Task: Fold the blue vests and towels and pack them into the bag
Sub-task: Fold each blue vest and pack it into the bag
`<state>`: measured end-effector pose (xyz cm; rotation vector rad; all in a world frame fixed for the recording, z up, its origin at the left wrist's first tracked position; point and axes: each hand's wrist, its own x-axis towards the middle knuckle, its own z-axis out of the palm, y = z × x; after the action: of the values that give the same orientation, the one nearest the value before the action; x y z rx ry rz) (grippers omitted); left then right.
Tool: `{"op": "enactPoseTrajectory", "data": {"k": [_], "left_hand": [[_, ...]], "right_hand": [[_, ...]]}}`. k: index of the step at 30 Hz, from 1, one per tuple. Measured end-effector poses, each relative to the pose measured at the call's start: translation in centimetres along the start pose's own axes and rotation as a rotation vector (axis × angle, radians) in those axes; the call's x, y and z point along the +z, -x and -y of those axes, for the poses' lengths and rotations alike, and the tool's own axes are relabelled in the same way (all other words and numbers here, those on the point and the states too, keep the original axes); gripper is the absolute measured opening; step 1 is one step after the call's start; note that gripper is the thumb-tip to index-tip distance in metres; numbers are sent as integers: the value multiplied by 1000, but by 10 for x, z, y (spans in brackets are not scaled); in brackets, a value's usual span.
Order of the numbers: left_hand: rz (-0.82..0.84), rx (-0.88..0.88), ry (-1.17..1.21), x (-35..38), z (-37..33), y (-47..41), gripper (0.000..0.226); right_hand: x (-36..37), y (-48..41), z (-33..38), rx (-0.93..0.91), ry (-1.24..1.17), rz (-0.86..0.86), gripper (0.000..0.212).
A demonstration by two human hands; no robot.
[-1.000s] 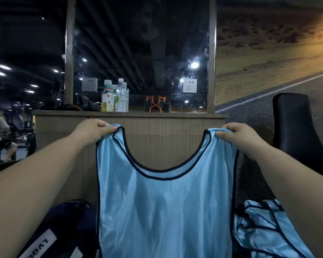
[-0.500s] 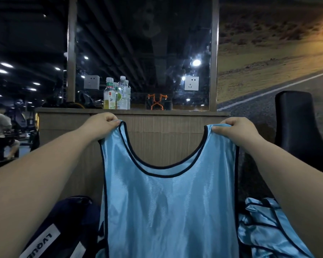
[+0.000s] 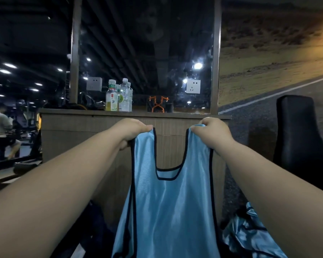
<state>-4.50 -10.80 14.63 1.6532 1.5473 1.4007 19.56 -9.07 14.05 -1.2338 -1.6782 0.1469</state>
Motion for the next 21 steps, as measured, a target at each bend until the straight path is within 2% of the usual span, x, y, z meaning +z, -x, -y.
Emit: {"op": "enactPoseTrajectory", "data": {"k": [4,7,9,14,17,21], "left_hand": [[2,5,49,19,-7,3,39],[-29,49,81,33,-13,5,22],[-30,64,115,39,-15,7,24],[10,67,249,50,-15,7,20],[75,52,374,53,-17,12,15],[226,72,523,44,-16,16,21]], "right_hand": [[17,5,15,-9,-79,28,19],[29,7,24,-1,-162,29,14],[36,8,29,15,-244,28,10],[49,12,40,80,-473,144,22],[54,13,40,62,-508,155,17],[54,15,41,1,-508,173,12]]}}
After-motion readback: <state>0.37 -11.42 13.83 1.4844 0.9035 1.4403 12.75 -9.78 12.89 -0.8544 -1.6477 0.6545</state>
